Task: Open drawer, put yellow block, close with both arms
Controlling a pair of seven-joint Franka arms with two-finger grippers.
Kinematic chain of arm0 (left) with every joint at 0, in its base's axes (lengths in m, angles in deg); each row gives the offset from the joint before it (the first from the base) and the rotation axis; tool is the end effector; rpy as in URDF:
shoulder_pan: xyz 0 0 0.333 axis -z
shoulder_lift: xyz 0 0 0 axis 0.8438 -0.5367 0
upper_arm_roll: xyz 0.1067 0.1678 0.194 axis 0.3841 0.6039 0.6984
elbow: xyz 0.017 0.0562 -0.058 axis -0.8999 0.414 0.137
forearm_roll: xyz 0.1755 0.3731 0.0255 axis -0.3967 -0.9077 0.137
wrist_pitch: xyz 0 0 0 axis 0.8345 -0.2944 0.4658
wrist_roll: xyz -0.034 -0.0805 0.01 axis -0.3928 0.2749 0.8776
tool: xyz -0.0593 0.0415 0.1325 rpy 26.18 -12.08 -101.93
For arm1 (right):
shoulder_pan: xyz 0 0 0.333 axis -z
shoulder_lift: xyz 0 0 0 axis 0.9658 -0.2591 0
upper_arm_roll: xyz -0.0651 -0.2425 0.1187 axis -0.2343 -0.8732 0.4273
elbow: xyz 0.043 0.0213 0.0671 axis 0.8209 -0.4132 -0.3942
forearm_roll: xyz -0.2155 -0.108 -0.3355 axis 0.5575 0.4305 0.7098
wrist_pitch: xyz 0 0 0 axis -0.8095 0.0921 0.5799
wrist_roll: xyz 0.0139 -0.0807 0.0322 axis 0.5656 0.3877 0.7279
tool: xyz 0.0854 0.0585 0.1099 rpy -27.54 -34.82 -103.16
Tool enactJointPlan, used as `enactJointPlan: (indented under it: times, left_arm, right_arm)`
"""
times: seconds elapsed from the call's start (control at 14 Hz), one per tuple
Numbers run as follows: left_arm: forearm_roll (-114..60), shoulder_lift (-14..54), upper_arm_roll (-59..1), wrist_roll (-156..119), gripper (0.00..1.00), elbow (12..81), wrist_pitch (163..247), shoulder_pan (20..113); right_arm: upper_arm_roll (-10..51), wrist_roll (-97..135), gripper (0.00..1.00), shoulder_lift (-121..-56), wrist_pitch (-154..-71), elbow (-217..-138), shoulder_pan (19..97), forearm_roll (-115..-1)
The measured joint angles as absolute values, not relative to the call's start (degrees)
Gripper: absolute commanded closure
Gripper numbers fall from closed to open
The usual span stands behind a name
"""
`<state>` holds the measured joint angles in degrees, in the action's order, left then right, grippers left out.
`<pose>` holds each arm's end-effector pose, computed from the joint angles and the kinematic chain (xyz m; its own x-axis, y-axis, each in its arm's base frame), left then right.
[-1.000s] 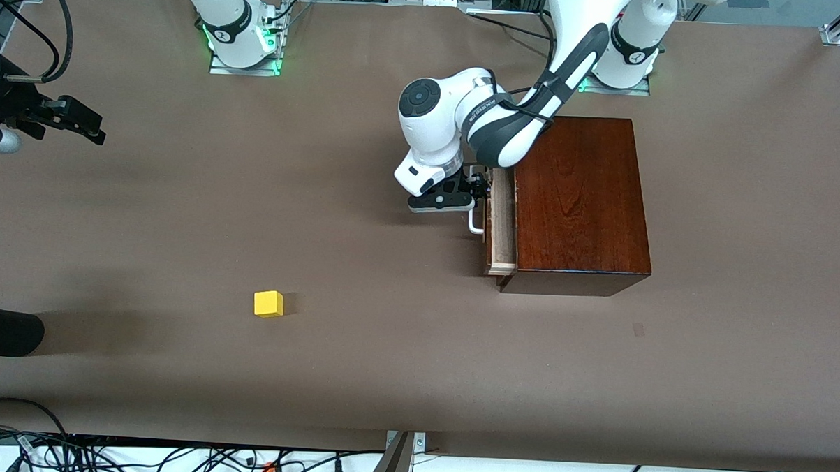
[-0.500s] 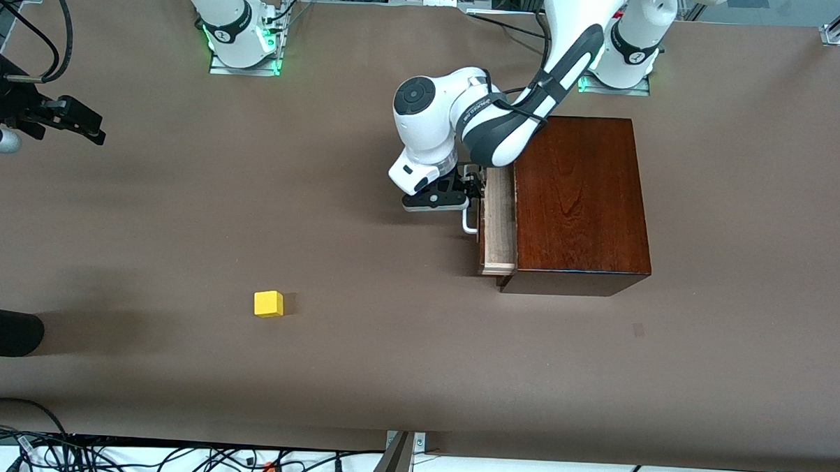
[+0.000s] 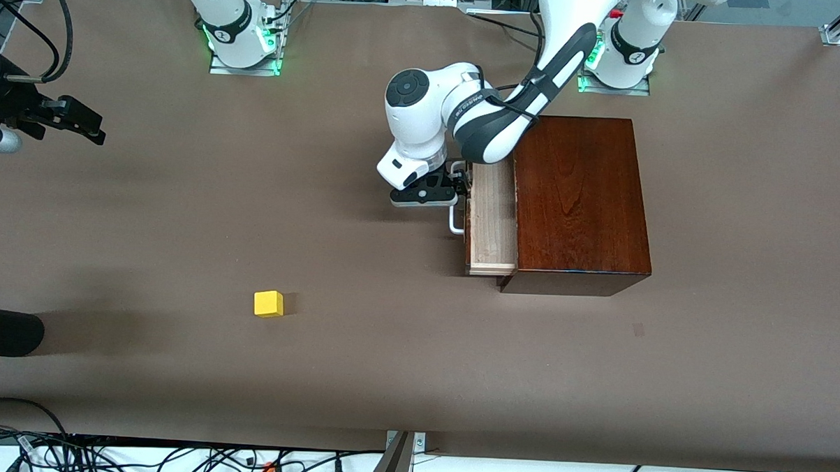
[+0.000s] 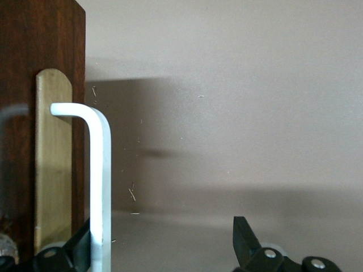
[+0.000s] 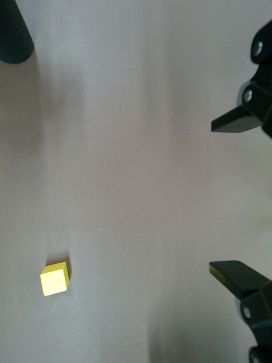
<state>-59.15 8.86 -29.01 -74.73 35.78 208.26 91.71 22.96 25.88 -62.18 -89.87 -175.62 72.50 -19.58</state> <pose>0.4627 -0.5126 0.1977 0.9947 0.0159 0.1011 0.0291 -0.9910 -0.1308 0.5625 -0.0090 0.5080 0.9986 -0.0362 -0.0384 -0.0350 -0.9989 0.0304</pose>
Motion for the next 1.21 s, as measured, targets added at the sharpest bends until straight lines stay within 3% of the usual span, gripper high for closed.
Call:
enactJointPlan:
  times: [0.43,0.71,1.21]
  left_arm:
    - [-59.14,9.26,-29.48,-74.72,0.0,33.77,203.36,92.11]
    - [-53.91,13.29,-29.69,-73.33,0.0,32.5,200.29,92.0]
    - [-46.68,21.97,-29.26,-55.35,0.0,26.63,181.46,81.94]
  right_arm:
    - [22.96,25.87,0.0,-62.18,-89.87,-175.62,72.5,-19.58]
    - [23.04,25.88,0.0,-62.45,-92.47,-175.61,72.49,-19.66]
    - [25.44,26.26,0.0,-72.16,-97.97,-170.37,67.69,-23.33]
